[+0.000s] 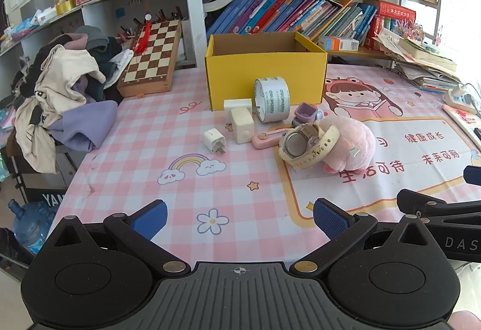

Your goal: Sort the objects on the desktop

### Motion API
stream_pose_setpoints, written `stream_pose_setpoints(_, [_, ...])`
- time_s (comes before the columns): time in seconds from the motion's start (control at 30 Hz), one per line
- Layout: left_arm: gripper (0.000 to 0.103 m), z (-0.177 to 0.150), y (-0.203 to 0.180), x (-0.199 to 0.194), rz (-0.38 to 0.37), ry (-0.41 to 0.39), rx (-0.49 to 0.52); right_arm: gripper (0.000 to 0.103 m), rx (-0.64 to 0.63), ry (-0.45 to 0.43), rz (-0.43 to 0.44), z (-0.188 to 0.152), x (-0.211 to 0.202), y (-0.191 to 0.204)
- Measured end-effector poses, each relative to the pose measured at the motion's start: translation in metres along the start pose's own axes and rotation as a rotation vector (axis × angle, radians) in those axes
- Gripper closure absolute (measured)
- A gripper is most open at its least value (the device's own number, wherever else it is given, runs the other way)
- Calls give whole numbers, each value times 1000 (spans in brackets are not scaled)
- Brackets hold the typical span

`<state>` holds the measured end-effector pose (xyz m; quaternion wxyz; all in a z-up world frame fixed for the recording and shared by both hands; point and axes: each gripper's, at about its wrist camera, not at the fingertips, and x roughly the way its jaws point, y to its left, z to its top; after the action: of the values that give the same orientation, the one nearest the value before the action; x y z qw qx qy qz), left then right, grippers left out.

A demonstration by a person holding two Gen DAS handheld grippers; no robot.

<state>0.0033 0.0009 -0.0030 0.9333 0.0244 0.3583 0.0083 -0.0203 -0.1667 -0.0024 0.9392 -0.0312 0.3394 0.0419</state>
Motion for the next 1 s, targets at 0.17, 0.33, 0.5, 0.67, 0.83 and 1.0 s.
stream_pose_setpoints(0.17, [0, 0, 1, 0, 5, 0, 0, 0, 0, 1, 3, 0, 0, 0])
stream_pose_setpoints(0.33, [0, -1, 0, -1, 15, 4, 1, 0, -3, 1, 6, 0, 1, 2])
stream_pose_setpoints(0.5, [0, -1, 0, -1, 11, 0, 3, 0, -5, -1, 5, 0, 1, 3])
stream_pose_setpoints(0.67, [0, -1, 1, -1, 5, -1, 3, 0, -5, -1, 6, -1, 1, 1])
stream_pose_setpoints(0.83, [0, -2, 1, -1, 6, -4, 6, 0, -5, 1, 7, 0, 2, 0])
stream_pose_setpoints(1.0, [0, -1, 1, -1, 7, -4, 5, 0, -7, 2, 7, 0, 2, 0])
